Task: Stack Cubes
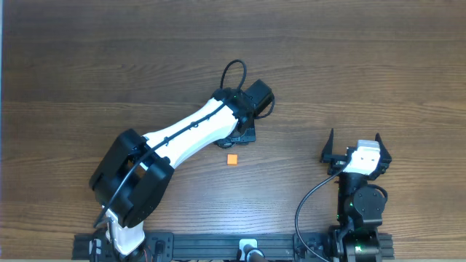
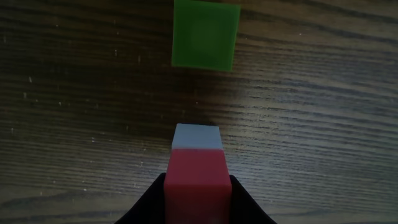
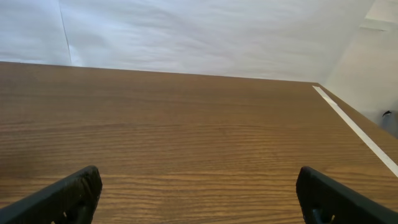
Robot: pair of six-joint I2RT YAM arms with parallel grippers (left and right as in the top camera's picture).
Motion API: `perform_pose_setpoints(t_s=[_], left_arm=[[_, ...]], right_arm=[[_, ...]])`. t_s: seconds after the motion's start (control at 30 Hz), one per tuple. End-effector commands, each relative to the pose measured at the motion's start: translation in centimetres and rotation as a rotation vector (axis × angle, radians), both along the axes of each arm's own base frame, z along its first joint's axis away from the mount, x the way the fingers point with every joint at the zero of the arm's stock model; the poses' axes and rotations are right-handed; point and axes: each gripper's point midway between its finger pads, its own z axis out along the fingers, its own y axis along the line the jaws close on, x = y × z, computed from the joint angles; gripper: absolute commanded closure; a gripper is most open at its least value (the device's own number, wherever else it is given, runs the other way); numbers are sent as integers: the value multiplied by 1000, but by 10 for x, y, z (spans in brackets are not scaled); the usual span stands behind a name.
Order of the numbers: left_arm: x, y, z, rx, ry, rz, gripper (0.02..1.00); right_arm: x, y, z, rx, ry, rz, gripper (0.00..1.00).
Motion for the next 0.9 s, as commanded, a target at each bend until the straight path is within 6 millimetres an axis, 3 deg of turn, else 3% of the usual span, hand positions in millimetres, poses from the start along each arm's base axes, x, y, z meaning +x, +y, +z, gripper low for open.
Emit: perform_pose_setpoints(t_s=[0.03, 0.2, 0.6, 0.73, 0.9], left_arm=[[3, 0, -3, 19, -8, -11, 972], [3, 1, -3, 20, -8, -12, 950], [4, 1, -3, 23, -11, -11, 763], [4, 1, -3, 22, -10, -11, 684], [3, 1, -3, 23, -10, -11, 478]], right_arm=[[0, 3, -2, -4, 5, 14, 9], [0, 3, -2, -4, 5, 14, 7], [0, 3, -2, -4, 5, 14, 7], [0, 3, -2, -4, 5, 14, 9], [0, 3, -2, -4, 5, 14, 9]])
